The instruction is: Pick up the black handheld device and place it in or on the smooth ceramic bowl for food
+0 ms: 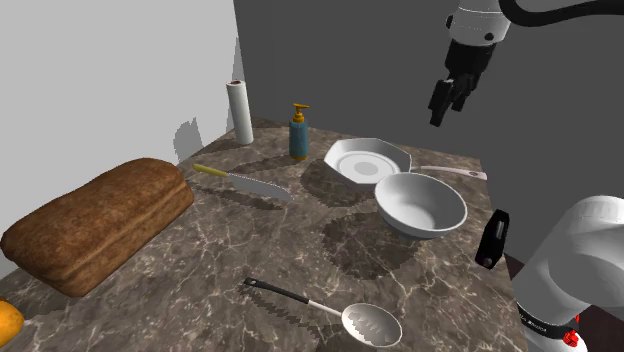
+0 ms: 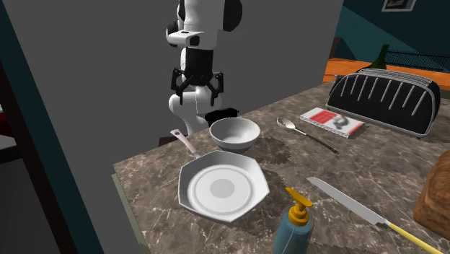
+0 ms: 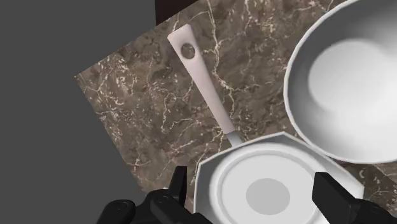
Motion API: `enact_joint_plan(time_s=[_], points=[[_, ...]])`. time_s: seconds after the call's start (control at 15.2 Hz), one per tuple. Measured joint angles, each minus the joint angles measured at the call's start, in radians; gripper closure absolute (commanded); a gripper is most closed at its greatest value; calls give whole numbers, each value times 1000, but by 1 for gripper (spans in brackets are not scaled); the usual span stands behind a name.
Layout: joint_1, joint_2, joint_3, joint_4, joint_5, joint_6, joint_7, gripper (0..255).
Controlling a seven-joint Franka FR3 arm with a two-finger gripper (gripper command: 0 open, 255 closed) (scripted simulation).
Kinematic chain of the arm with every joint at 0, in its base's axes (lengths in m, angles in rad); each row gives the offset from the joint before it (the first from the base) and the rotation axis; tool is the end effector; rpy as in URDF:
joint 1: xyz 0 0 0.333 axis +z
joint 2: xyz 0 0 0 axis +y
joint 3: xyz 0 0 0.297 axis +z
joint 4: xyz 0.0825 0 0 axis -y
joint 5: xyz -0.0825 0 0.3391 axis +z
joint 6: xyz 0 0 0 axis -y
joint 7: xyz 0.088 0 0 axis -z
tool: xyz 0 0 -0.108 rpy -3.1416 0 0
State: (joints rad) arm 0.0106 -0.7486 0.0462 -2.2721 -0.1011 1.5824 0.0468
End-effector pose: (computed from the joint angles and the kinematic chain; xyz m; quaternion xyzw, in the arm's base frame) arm 0.2873 0.0105 0.6032 0.9974 -0.0016 0.0321 0.0648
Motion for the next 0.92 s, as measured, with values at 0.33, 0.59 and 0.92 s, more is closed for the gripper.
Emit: enact_joint_plan(time_s=[0.33,0.59,0.92], points=[[-49,-107,10,-97,47,-33,141,0],[-112,-253,40,-206,127,-95,339,0],[-193,-453,88,-332,251,-188,597,0]])
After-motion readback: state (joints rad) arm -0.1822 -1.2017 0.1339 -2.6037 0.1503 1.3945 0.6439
